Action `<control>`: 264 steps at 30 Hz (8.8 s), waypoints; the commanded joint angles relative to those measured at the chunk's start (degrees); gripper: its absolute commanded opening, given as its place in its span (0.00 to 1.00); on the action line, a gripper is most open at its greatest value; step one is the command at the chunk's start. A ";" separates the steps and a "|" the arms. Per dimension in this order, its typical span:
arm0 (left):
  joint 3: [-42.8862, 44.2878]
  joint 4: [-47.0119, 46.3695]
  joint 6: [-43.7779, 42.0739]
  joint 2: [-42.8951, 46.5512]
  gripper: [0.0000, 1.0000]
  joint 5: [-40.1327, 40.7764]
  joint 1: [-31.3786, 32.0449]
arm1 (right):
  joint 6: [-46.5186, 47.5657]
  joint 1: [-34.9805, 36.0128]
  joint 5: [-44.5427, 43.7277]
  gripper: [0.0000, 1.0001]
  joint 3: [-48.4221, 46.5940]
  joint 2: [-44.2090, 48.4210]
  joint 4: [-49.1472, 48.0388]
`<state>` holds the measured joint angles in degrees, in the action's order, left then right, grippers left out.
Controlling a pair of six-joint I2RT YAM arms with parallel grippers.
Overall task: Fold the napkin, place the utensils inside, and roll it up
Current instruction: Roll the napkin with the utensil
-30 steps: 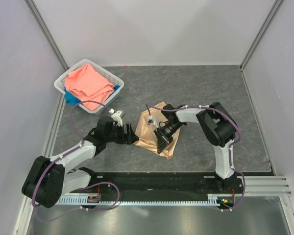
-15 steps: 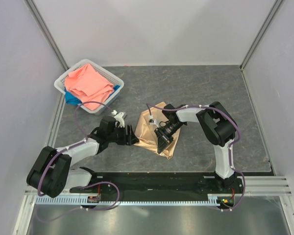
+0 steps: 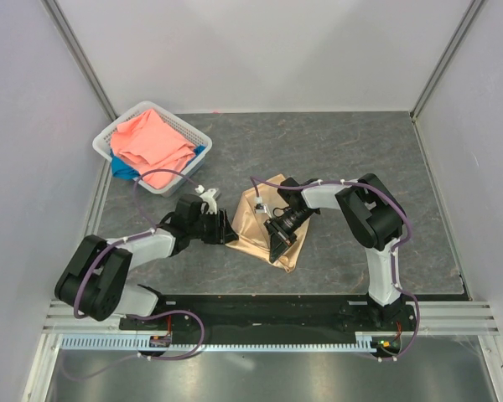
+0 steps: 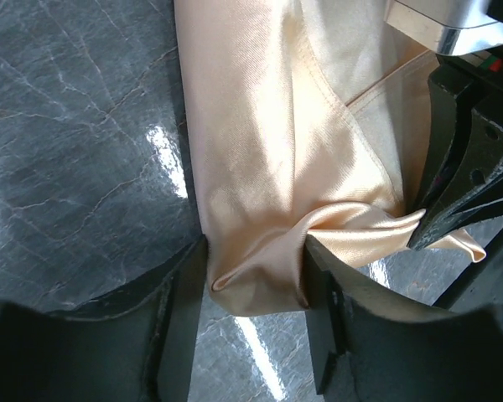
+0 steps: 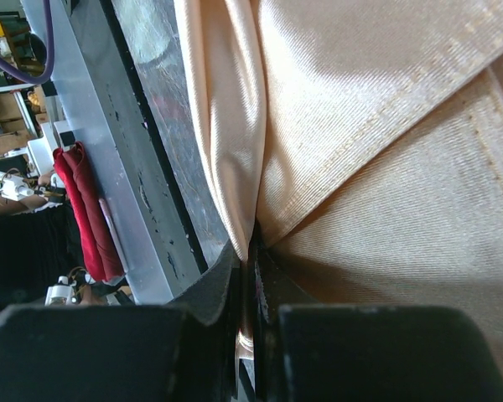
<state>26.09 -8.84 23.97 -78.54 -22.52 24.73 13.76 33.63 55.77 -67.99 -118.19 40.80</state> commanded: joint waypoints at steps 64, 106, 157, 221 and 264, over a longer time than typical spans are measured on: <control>11.97 14.82 -0.50 -8.20 0.02 -2.96 0.14 | -12.36 7.86 -31.16 0.54 5.76 18.88 -1.33; 22.08 29.76 -1.11 -16.20 0.02 -6.66 -0.12 | -5.33 32.20 -71.50 0.56 12.09 24.94 -32.62; 14.97 20.89 3.01 -2.87 0.82 1.95 -0.38 | -7.43 20.16 -34.68 0.29 7.51 8.42 -19.35; -11.85 11.48 19.54 25.20 0.62 3.45 -1.35 | -6.20 12.78 -18.94 0.24 -2.50 -3.62 -9.77; 0.72 19.12 10.49 3.57 0.02 -8.85 -5.39 | -2.86 32.81 -66.57 0.64 19.47 31.01 -35.07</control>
<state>24.71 8.93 37.69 -73.93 -28.08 20.27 8.01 64.58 -1.89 -48.73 -85.67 12.60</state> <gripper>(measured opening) 0.034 0.641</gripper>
